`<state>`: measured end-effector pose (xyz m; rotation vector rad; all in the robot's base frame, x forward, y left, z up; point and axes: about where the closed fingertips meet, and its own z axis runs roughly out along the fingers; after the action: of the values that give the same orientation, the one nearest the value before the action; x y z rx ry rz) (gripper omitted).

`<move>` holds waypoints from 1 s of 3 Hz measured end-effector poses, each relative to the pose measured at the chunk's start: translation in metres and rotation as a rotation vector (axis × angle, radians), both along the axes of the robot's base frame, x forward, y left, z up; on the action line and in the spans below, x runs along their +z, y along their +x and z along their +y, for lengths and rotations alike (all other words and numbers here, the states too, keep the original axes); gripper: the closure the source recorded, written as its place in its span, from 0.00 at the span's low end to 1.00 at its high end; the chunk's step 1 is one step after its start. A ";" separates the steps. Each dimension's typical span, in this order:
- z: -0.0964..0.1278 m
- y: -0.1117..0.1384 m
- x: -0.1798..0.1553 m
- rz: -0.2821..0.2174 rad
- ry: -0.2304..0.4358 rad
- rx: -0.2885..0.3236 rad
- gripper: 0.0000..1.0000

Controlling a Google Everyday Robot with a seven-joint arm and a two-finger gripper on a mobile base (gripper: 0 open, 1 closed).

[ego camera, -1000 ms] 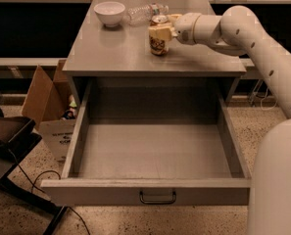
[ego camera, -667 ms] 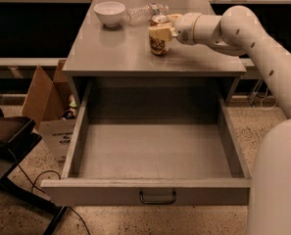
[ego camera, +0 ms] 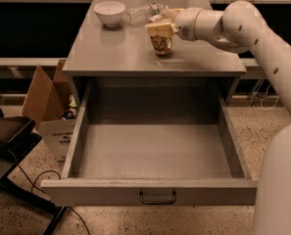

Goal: Pick orange can from top drawer and place on counter

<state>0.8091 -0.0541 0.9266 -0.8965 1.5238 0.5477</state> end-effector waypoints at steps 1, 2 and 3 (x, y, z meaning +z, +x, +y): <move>-0.002 -0.012 0.045 -0.037 -0.026 -0.025 0.00; -0.019 -0.029 0.086 -0.065 -0.032 -0.074 0.00; -0.057 -0.059 0.124 -0.094 -0.061 -0.171 0.00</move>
Offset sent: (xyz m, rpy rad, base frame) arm -0.0574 -0.0573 0.1395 -0.0357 -0.0989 -0.1648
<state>0.7499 -0.1114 1.0505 -0.8177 1.5210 0.3327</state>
